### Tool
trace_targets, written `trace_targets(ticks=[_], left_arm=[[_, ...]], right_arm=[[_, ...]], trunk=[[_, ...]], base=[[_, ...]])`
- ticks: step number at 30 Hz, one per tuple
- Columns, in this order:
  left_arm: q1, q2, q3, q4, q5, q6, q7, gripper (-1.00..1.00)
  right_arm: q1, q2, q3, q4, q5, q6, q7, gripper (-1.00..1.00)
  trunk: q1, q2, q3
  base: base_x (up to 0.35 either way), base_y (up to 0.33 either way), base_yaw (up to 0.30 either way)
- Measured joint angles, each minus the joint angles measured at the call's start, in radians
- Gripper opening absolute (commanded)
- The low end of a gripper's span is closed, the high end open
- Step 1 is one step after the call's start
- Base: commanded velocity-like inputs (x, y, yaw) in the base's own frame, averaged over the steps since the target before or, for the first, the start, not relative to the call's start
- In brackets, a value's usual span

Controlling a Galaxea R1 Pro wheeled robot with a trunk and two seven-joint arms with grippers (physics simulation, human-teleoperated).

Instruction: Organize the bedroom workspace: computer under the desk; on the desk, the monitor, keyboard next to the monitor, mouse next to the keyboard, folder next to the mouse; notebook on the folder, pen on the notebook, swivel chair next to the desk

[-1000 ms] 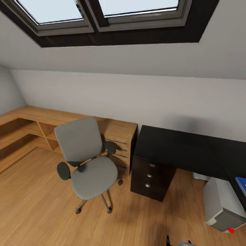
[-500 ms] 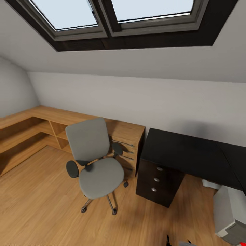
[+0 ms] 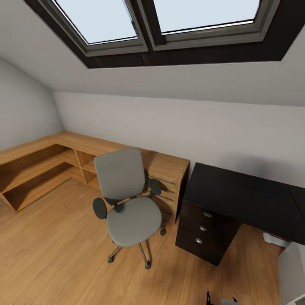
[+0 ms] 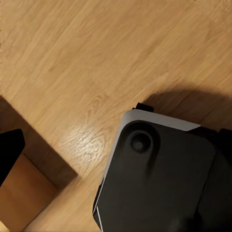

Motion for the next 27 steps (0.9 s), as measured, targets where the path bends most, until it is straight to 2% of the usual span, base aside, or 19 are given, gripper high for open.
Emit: trace_targets(ticks=[11, 16, 27], left_arm=[[0.000, 0.002, 0.002, 0.000, 0.002, 0.000, 0.000, 1.00], [0.000, 0.002, 0.002, 0.000, 0.002, 0.000, 0.000, 1.00], [0.000, 0.002, 0.002, 0.000, 0.003, -0.001, 0.000, 1.00]], right_arm=[[0.000, -0.001, -0.001, 0.000, 0.000, 0.000, 0.000, 1.00], [0.000, -0.001, -0.001, 0.000, 0.000, 0.000, 0.003, 1.00], [0.000, -0.002, -0.001, 0.000, 0.000, 0.000, 0.006, 1.00]], trunk=[[0.000, 0.000, 0.014], [0.000, 0.000, 0.015], [0.000, 0.000, 0.015]], base=[[0.000, 0.000, 0.193], [0.000, 0.000, 0.245], [0.000, 0.000, 0.139]])
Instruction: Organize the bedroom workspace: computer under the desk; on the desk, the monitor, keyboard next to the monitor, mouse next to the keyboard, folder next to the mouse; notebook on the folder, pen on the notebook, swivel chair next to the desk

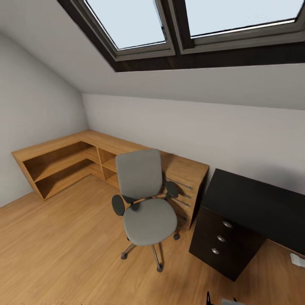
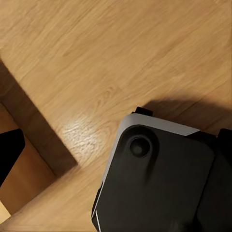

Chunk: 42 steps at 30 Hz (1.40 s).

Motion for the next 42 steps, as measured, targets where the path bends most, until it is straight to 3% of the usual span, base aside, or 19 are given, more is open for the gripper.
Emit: trace_targets(ticks=[42], left_arm=[[0.000, 0.000, 0.000, 0.000, 0.001, 0.000, 0.000, 1.00]], right_arm=[[0.002, -0.005, 0.000, -0.001, 0.005, -0.001, 0.001, 1.00]], trunk=[[0.000, 0.000, 0.000]], base=[[0.000, 0.000, 0.275]])
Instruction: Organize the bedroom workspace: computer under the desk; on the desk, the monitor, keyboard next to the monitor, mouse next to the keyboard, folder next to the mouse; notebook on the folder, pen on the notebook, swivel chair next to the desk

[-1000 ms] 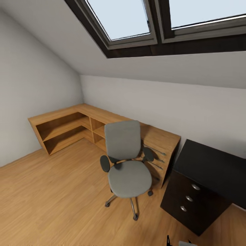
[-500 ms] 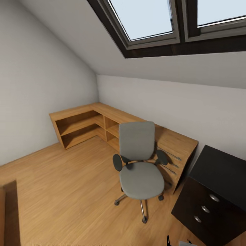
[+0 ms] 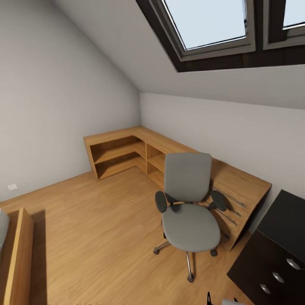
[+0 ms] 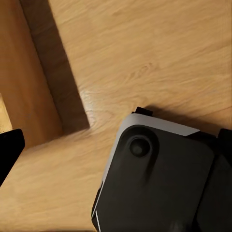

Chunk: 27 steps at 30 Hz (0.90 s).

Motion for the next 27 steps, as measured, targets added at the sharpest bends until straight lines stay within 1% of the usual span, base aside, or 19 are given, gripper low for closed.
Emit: trace_targets(ticks=[12, 27], left_arm=[[0.000, 0.000, 0.000, 0.000, 0.000, 0.000, 0.000, 1.00], [0.000, 0.000, 0.000, 0.000, 0.000, 0.000, 0.000, 1.00]], right_arm=[[0.001, -0.001, 0.000, 0.000, 0.001, 0.030, 0.001, 1.00], [0.001, -0.001, 0.000, 0.000, 0.001, 0.032, 0.000, 1.00]], trunk=[[0.000, 0.000, -0.004], [0.000, 0.000, -0.011]], base=[[0.000, 0.000, 0.278], [0.005, 0.000, 0.278]])
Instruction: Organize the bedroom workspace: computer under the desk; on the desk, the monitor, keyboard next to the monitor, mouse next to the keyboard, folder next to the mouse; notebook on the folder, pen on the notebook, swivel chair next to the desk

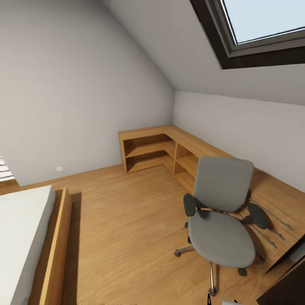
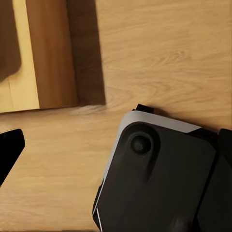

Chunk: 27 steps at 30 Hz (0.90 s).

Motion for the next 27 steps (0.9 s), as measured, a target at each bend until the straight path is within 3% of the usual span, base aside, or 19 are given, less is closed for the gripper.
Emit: trace_targets(ticks=[21, 27], left_arm=[[0.000, -0.001, 0.000, 0.000, -0.001, 0.000, 0.000, 1.00], [0.000, -0.002, 0.000, 0.000, -0.001, 0.000, 0.000, 1.00]], right_arm=[[0.000, 0.000, 0.000, 0.000, 0.000, 0.000, 0.000, 1.00], [0.000, 0.000, 0.000, 0.000, 0.000, 0.000, 0.001, 1.00]], trunk=[[0.000, 0.000, -0.010], [0.000, 0.000, -0.012]], base=[[0.283, 0.000, 0.276], [0.325, 0.000, 0.125]])
